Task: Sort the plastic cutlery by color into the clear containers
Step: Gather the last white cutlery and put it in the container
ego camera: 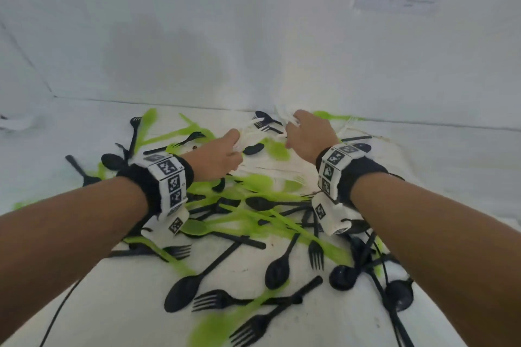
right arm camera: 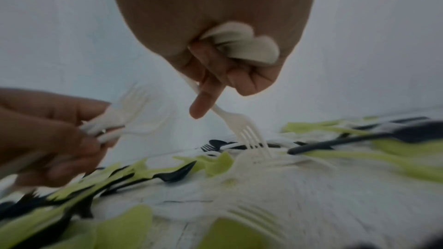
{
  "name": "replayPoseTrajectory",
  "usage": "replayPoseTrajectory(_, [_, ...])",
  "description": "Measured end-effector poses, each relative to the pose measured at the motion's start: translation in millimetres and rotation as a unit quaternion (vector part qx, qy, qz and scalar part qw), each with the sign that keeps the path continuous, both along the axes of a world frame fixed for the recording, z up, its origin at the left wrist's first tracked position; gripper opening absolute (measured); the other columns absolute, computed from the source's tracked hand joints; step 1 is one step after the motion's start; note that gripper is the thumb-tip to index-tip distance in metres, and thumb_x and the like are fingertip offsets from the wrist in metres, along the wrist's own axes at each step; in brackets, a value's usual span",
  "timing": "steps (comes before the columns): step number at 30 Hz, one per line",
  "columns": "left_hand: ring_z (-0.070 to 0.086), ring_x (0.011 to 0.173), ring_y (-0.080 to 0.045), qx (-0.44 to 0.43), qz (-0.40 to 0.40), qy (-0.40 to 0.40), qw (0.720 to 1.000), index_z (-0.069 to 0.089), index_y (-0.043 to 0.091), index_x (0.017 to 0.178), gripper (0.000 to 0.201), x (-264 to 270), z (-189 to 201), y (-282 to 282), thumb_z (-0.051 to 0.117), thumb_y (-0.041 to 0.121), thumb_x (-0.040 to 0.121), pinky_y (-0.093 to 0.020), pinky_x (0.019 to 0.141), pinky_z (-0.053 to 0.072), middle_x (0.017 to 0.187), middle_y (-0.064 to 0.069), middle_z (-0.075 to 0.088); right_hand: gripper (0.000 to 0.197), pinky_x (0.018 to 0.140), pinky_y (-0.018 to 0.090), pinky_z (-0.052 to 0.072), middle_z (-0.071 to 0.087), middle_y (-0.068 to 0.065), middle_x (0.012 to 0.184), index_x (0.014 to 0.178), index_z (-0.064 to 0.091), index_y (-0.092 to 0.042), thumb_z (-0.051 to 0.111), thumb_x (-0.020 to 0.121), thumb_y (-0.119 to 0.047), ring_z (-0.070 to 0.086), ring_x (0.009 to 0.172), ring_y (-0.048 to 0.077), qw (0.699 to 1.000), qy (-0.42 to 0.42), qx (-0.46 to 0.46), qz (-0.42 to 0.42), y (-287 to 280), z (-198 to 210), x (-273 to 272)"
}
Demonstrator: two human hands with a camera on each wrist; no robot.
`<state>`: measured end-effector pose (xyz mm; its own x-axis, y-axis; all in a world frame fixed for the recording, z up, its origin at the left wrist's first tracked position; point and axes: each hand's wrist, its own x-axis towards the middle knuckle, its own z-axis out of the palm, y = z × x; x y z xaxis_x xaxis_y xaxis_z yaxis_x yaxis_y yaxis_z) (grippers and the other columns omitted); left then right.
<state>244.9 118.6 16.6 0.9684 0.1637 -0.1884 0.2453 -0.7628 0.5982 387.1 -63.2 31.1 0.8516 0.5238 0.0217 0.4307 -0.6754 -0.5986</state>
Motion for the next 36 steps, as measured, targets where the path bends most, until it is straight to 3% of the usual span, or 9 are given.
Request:
replayPoseTrajectory(4, [0.042, 0.062, -0.018, 0.124, -0.138, 0.009, 0.983, 0.039, 0.013, 0.097, 0.021, 25, -6, -12, 0.049, 0.030, 0.102, -0.034, 0.056, 0.031, 0.074, -0.001, 0.048, 0.029, 0.072, 0.035, 0.036, 0.064, -0.005, 0.078, 0.083, 0.055, -0.015, 0.048, 0.100, -0.038, 0.058, 0.086, 0.025, 0.990, 0.038, 0.081, -0.108, -23, -2, -14])
replayPoseTrajectory(8, [0.052, 0.069, -0.018, 0.218, -0.214, -0.009, 0.952, 0.046, 0.018, 0.099, 0.019, 47, -21, -27, 0.053, 0.035, 0.099, -0.032, 0.056, 0.035, 0.082, 0.001, 0.056, 0.027, 0.074, 0.035, 0.041, 0.060, 0.000, 0.087, 0.102, 0.053, -0.012, 0.062, 0.097, -0.037, 0.058, 0.089, 0.025, 0.987, 0.056, 0.044, -0.142, -52, -19, -17])
replayPoseTrajectory(11, [0.054, 0.071, -0.018, 0.216, -0.217, 0.002, 0.952, 0.049, 0.021, 0.088, 0.019, 60, -31, -31, 0.055, 0.034, 0.100, -0.032, 0.060, 0.037, 0.081, 0.002, 0.056, 0.043, 0.087, 0.034, 0.050, 0.068, 0.003, 0.106, 0.130, 0.047, -0.017, 0.065, 0.095, -0.035, 0.064, 0.098, 0.023, 0.984, 0.076, 0.031, -0.156, -73, -28, -18])
replayPoseTrajectory(16, [0.048, 0.069, -0.012, 0.196, -0.220, 0.018, 0.955, 0.049, 0.020, 0.085, 0.024, 62, -28, -31, 0.056, 0.034, 0.102, -0.029, 0.059, 0.031, 0.081, 0.002, 0.053, 0.018, 0.068, 0.032, 0.040, 0.066, 0.004, 0.097, 0.103, 0.056, -0.018, 0.055, 0.095, -0.034, 0.061, 0.086, 0.025, 0.984, 0.061, -0.012, -0.166, -83, -29, -7])
replayPoseTrajectory(19, [0.052, 0.077, -0.021, 0.175, -0.200, 0.013, 0.964, 0.053, 0.013, 0.093, 0.023, 53, -19, -30, 0.052, 0.033, 0.105, -0.033, 0.065, 0.035, 0.088, -0.002, 0.054, 0.024, 0.071, 0.033, 0.039, 0.060, 0.008, 0.104, 0.108, 0.049, -0.014, 0.049, 0.098, -0.036, 0.056, 0.088, 0.027, 0.980, 0.092, -0.007, -0.174, -75, -26, 1])
replayPoseTrajectory(22, [0.057, 0.083, -0.024, 0.118, -0.170, -0.002, 0.978, 0.044, 0.014, 0.099, 0.022, 37, -6, -24, 0.043, 0.035, 0.108, -0.038, 0.073, 0.046, 0.096, -0.005, 0.059, 0.022, 0.079, 0.035, 0.041, 0.057, 0.006, 0.101, 0.108, 0.046, -0.015, 0.049, 0.098, -0.034, 0.054, 0.093, 0.029, 0.985, 0.092, -0.022, -0.144, -62, -24, 6])
replayPoseTrajectory(27, [0.037, 0.049, -0.006, -0.011, -0.034, -0.056, 0.998, 0.037, 0.011, 0.101, 0.018, 6, 8, -15, 0.043, 0.027, 0.107, -0.019, 0.049, 0.034, 0.079, -0.001, 0.053, 0.034, 0.093, 0.035, 0.042, 0.059, 0.011, 0.132, 0.131, 0.054, -0.013, 0.052, 0.101, -0.031, 0.054, 0.124, 0.034, 0.993, 0.022, -0.116, 0.002, -30, -26, 5])
replayPoseTrajectory(31, [0.051, 0.069, -0.015, -0.003, -0.004, -0.054, 0.999, 0.046, 0.019, 0.097, 0.028, -15, 3, 0, 0.047, 0.046, 0.104, -0.033, 0.067, 0.043, 0.084, 0.008, 0.054, 0.055, 0.110, 0.035, 0.038, 0.045, 0.006, 0.156, 0.153, 0.043, -0.019, 0.055, 0.101, -0.032, 0.044, 0.140, 0.030, 0.968, 0.002, -0.226, 0.110, 1, -36, 2])
replayPoseTrajectory(36, [0.059, 0.079, -0.017, 0.080, -0.037, -0.003, 0.996, 0.043, 0.023, 0.092, 0.027, -41, -8, 13, 0.041, 0.046, 0.106, -0.035, 0.073, 0.048, 0.089, -0.001, 0.064, 0.020, 0.085, 0.039, 0.056, 0.065, 0.000, 0.118, 0.115, 0.060, -0.027, 0.055, 0.096, -0.026, 0.065, 0.106, 0.028, 0.948, -0.037, -0.285, 0.139, 20, -55, 1])
